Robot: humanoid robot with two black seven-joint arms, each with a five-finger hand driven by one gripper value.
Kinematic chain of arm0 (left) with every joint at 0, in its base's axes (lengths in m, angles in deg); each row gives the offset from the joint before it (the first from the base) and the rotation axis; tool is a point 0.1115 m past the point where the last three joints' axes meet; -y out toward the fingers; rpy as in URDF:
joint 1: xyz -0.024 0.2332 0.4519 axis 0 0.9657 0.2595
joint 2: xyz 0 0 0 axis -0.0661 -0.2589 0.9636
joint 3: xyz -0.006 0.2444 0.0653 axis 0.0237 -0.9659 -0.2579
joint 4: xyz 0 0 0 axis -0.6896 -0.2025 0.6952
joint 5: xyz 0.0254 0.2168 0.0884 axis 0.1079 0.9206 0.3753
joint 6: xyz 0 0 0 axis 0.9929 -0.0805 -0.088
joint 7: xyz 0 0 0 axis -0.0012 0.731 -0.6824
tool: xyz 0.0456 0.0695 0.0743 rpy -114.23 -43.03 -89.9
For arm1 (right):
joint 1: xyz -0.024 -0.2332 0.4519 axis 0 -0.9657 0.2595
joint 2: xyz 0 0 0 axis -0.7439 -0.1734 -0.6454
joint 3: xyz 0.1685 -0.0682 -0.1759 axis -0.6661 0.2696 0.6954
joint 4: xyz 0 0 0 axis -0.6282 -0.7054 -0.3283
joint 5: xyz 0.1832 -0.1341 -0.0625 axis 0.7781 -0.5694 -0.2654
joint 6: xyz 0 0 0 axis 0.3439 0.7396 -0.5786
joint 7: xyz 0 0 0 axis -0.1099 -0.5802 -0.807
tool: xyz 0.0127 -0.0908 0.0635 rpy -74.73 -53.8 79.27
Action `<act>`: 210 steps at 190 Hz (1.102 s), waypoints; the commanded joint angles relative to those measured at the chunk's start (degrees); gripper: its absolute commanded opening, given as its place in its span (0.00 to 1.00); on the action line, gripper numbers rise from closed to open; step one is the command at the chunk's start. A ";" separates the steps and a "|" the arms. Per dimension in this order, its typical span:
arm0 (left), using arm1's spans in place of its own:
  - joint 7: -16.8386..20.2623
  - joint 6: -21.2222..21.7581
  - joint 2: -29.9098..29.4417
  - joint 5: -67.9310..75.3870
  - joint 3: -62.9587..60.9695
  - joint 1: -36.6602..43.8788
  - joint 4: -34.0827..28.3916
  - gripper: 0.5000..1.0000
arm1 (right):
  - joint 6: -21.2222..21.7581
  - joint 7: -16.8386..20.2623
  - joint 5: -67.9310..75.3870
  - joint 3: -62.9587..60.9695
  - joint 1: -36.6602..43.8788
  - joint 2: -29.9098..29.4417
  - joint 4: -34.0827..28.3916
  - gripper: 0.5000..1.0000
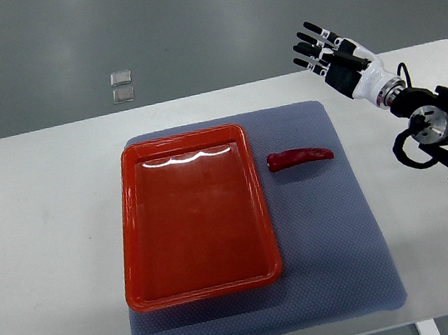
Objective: Place red pepper on red tray
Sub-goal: 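Reach the right hand down toward the red chili pepper beside the tray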
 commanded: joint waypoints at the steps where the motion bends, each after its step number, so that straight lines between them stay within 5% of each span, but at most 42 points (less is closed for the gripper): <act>1: -0.04 -0.01 0.00 0.01 0.00 0.00 0.07 1.00 | 0.09 -0.08 -0.21 -0.04 0.01 0.00 -0.10 0.83; 81: 0.05 0.43 0.00 -0.08 -0.35 0.00 -0.80 1.00 | 1.23 -2.37 -14.10 0.49 1.68 1.05 -0.19 0.83; 119: 0.05 0.34 0.00 -0.08 0.00 0.00 -0.63 1.00 | 1.85 -4.04 -36.77 1.28 3.96 3.16 -1.77 0.83; 160: 0.05 0.43 0.00 -0.08 -0.27 0.00 -0.72 1.00 | 7.65 -6.15 -62.69 5.14 7.04 7.20 -4.84 0.83; 210: 0.05 0.43 0.00 0.01 -0.09 0.00 -0.63 1.00 | 3.87 -8.17 -74.13 20.62 10.82 8.70 -7.66 0.83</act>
